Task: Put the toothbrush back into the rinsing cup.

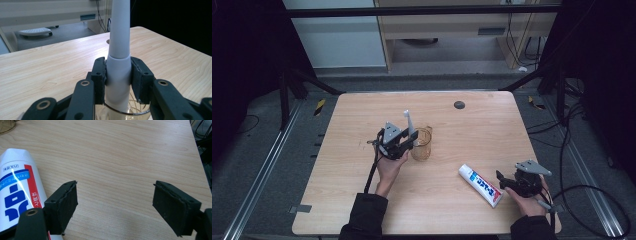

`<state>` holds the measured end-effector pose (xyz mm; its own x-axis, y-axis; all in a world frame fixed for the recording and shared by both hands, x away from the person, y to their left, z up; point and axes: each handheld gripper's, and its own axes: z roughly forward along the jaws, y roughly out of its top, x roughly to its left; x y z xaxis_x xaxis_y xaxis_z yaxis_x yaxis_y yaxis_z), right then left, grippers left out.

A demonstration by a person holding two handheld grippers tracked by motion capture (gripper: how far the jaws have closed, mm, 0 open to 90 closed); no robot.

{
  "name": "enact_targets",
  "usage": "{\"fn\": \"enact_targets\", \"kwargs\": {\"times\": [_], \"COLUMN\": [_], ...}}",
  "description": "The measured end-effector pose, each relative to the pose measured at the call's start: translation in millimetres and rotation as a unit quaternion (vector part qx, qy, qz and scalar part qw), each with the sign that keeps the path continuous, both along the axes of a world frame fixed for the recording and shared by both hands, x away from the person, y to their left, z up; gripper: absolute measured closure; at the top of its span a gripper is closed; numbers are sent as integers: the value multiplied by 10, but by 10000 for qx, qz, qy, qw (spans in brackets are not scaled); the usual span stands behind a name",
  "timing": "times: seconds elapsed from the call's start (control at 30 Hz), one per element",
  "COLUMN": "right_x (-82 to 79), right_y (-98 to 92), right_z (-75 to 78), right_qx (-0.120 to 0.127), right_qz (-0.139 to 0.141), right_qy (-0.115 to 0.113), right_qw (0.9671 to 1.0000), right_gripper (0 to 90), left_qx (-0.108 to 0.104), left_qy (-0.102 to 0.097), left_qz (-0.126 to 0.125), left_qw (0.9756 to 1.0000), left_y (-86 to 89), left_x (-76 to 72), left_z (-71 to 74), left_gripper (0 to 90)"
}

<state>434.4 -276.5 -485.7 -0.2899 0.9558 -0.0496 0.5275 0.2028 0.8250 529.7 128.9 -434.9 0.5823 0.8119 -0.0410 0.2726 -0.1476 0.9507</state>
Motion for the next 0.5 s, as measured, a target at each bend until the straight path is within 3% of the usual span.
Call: {"fn": "enact_targets", "kwargs": {"times": [0.33, 0.5], "right_x": [-11, -19], "right_y": [7, 12], "right_z": [14, 32], "right_qx": [21, 51], "right_qz": [17, 7], "right_qy": [-34, -73], "right_qw": [10000, 10000], "right_gripper": [193, 190], "left_qx": [128, 62], "left_qy": [70, 72], "left_qz": [24, 57], "left_qw": [9999, 9999], "left_y": [43, 101], "left_x": [-55, -125], "left_z": [-33, -18], "left_gripper": [590, 536]}}
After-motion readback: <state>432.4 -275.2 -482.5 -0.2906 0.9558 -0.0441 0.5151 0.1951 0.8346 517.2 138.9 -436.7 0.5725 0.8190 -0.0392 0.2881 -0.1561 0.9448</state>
